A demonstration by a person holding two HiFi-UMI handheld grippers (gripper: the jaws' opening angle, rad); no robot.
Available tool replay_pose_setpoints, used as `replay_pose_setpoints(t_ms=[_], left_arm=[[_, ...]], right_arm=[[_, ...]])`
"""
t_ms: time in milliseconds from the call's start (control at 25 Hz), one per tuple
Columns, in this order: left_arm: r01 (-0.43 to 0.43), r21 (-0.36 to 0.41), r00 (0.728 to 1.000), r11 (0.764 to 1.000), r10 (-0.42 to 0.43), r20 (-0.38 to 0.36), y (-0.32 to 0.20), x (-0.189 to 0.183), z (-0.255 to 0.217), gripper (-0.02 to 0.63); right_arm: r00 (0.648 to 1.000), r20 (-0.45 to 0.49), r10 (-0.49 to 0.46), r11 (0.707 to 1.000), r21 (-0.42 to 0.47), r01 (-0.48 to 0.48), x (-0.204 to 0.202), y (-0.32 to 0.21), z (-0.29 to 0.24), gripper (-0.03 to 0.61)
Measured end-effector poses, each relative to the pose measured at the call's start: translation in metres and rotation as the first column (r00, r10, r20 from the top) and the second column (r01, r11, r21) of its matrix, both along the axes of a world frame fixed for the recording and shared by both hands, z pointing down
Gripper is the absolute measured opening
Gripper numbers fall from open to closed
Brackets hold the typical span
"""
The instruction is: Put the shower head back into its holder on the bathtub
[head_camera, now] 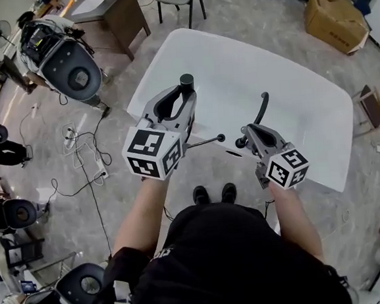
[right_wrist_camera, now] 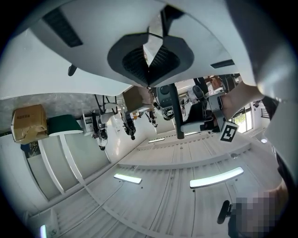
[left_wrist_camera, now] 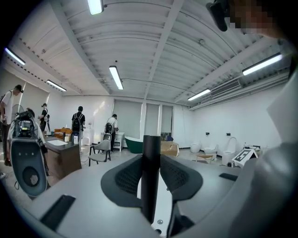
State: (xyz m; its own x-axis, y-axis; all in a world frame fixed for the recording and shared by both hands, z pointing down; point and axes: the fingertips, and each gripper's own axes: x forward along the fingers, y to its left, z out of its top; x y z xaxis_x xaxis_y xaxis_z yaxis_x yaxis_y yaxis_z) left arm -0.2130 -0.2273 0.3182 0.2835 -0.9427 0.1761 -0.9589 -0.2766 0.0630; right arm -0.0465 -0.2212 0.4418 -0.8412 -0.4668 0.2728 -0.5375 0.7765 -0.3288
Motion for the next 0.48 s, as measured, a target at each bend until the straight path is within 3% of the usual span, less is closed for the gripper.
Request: replay_pose_setpoints(t_ms=[240,480], left_arm=[[-0.042,0.060,0.997,0.997,0.038,0.073,-0.018,0.032,-0.036,0.129],[-0.075,0.096,0.997,0.993,0.071,0.041,-0.024,0.043,-0.063,0.128]], right_arm=[[0.999,0.020,0.044,0.999,0.006,-0.044,0.027,-0.017,-0.013,0.014],[0.997,0.033,0.063,0.998,0.014,-0.063,0.035,-0.025,-0.023,0.014]])
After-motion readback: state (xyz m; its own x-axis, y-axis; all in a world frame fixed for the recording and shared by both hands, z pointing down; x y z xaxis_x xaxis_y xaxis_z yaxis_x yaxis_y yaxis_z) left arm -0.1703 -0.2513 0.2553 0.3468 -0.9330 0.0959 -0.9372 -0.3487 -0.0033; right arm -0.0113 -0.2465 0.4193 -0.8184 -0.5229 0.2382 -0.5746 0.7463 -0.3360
